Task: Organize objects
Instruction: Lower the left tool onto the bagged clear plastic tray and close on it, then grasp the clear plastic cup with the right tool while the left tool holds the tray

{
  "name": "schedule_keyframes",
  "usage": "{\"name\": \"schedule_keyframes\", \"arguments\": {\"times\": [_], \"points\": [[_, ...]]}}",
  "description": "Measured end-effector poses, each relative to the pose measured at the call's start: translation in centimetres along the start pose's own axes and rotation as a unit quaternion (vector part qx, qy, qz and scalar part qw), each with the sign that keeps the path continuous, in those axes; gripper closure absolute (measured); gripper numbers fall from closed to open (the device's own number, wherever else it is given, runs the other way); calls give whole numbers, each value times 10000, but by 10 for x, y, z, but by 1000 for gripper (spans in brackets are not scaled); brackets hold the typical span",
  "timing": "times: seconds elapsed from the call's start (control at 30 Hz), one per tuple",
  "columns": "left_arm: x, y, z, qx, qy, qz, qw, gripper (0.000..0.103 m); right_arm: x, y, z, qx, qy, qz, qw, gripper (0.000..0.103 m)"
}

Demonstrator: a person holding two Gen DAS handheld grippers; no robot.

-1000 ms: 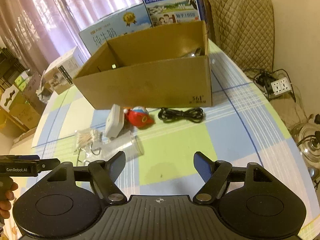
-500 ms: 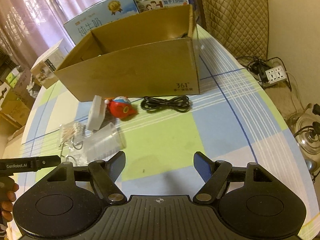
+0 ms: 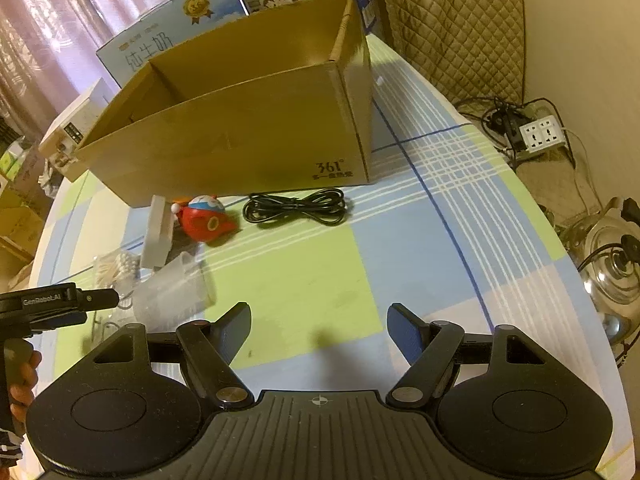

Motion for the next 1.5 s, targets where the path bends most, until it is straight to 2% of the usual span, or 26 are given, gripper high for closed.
{"name": "schedule_keyframes", "arguments": {"times": [0.2,0.27,0.37,0.4,0.63,0.8,1.13,1.3,1.5], "points": [[10,2,-2,-59,-37,-34,10000,30,8,-1,-5,-51,-34,-40,10000,31],[12,3,-2,-87,-39,17,10000,36,11,-3,-6,-69,-55,-53,9999,31],[12,6,-1,-40,-19,137,9999,53,15,-6,-7,-123,-96,-87,9998,31],[12,8,-1,8,-4,130,9999,54,16,-7,-7,-140,-105,-103,9998,31],[1,-4,6,33,-3,113,9999,55,22,-21,-9,-298,-147,-266,9991,31],[-13,-19,14,6,16,-29,10000,55,28,-46,-8,-647,-178,-541,9963,31],[-39,-48,20,-109,227,-402,9989,55,52,-117,2,-1757,-204,-1026,9789,31],[-49,-56,25,-72,280,-537,9981,55,73,-139,12,-2190,-268,-902,9712,31],[-57,-67,30,-146,316,-596,9976,55,89,-146,21,-2492,-268,-661,9658,31]]}}
Point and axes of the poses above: each gripper's, at about its wrist camera, not at the fingertips, and x roughly the way its jaws point, y to its right, z to its underside, the point moved 4 cm from there along x, roughly the way its jaws point
